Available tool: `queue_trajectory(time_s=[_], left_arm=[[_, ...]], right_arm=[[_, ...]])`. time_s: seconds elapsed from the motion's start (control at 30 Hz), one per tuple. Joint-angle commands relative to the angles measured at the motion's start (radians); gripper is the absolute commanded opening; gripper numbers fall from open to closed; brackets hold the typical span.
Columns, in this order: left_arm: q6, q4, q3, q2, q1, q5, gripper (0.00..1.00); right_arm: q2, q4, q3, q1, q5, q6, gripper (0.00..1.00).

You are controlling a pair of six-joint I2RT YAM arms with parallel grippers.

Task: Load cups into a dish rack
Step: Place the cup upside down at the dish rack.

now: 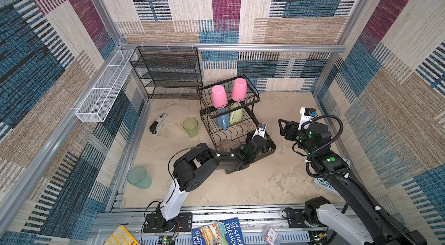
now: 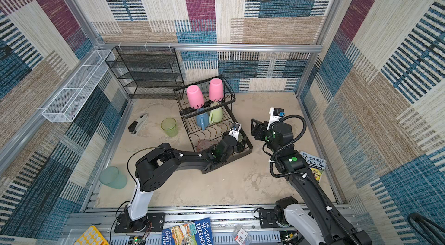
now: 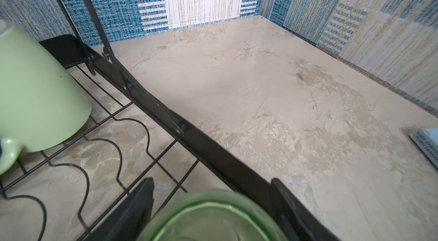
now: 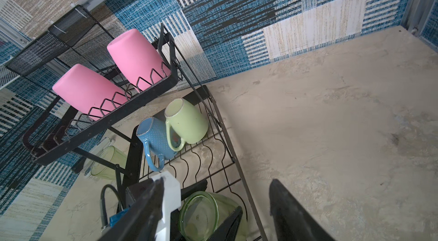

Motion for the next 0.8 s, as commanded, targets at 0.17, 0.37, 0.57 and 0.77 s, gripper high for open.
queue_trajectory(time_s=[0.17,0.37,0.57,0.77], left_arm=[[0.081,0.04,-0.008,-0.029,-0.007,-0.011,0.9],[0.106,0.07,-0.045,-0.054,-0.007,-0.008,0.95],[0.126,0.05,-0.052,-0.131,-0.009,0.049,0.95],[0.101,-0.035,-0.077,-0.241,-0.007,0.122,0.94]], right_arm=[[-0.014,-0.001,0.024,0.001,0.001,-0.014,0.86],[-0.028,-0.028,0.04,0.001,-0.009,-0.026,0.93],[-0.026,-0.055,0.06,0.0,-0.004,-0.034,0.96],[-0.023,-0.09,0.084,0.001,0.02,-0.04,0.97]])
